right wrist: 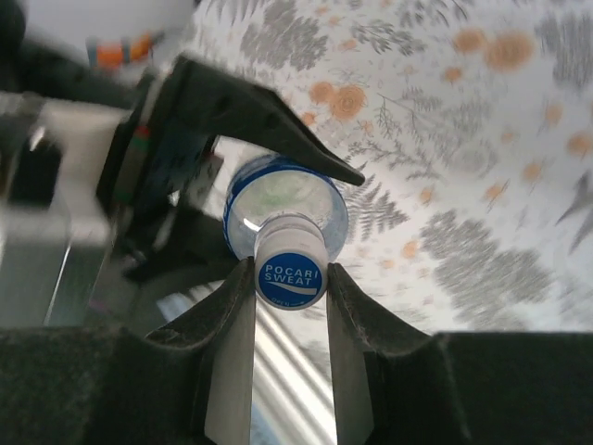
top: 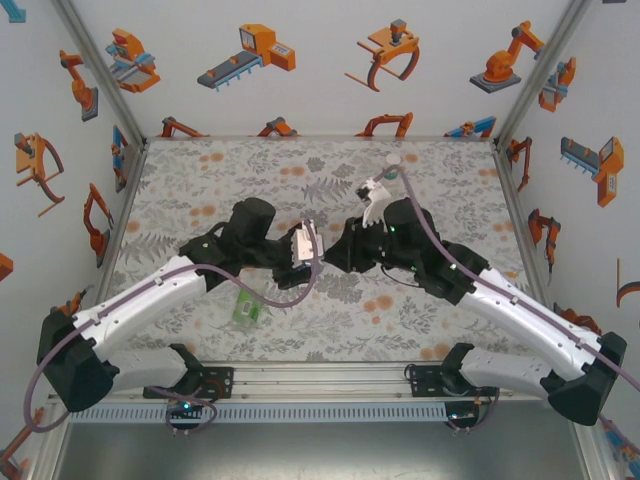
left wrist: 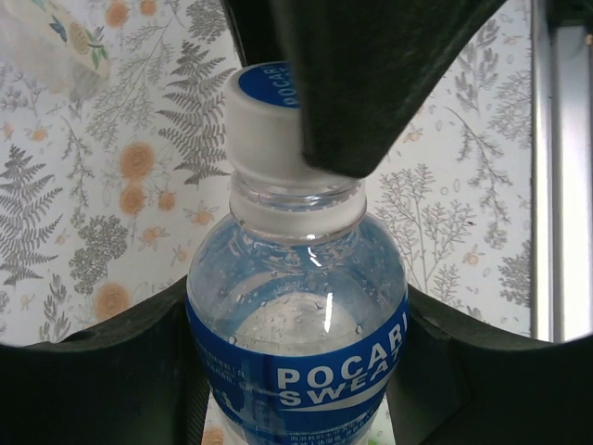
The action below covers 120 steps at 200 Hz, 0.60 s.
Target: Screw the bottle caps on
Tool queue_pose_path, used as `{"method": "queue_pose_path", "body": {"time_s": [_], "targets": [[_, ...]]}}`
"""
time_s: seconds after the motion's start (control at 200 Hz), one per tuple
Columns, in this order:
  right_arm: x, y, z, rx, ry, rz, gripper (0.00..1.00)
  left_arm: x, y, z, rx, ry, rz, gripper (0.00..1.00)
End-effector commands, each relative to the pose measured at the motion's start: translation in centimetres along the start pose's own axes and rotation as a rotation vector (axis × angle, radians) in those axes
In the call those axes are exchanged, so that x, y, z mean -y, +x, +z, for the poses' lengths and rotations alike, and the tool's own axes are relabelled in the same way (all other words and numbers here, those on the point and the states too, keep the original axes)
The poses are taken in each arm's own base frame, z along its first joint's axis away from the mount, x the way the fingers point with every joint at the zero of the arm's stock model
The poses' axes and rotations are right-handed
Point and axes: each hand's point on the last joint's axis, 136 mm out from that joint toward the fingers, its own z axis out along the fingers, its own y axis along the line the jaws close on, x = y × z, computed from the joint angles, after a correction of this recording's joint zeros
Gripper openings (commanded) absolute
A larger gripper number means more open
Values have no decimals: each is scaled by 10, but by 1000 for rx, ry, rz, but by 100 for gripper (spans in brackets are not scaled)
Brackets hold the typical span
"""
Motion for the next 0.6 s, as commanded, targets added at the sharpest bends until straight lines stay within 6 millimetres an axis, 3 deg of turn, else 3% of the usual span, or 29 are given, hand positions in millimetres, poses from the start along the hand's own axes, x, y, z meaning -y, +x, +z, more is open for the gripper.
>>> {"method": "queue_pose_path", "body": {"time_s": [0.0, 0.14, 0.255, 0.3, 0.486, 0.596], "targets": [[48, 15, 9, 62, 200, 525, 0, -15, -41, -2, 152, -41, 70, 0], [43, 16, 18, 59, 161, 601, 3, -19, -45, 1, 151, -39, 74, 0], [42, 11, 16, 50, 181, 539, 12, -17, -45, 3, 150, -25, 78, 0], [41, 7, 14, 58, 180, 504, 20, -17, -45, 1, 148, -23, 79, 0], [19, -19, -5, 90, 111, 204, 48, -13, -40, -1, 138, -21, 62, 0], [1, -29, -21, 83, 64, -27, 53, -9, -37, -3, 133, -11, 52, 0]]}}
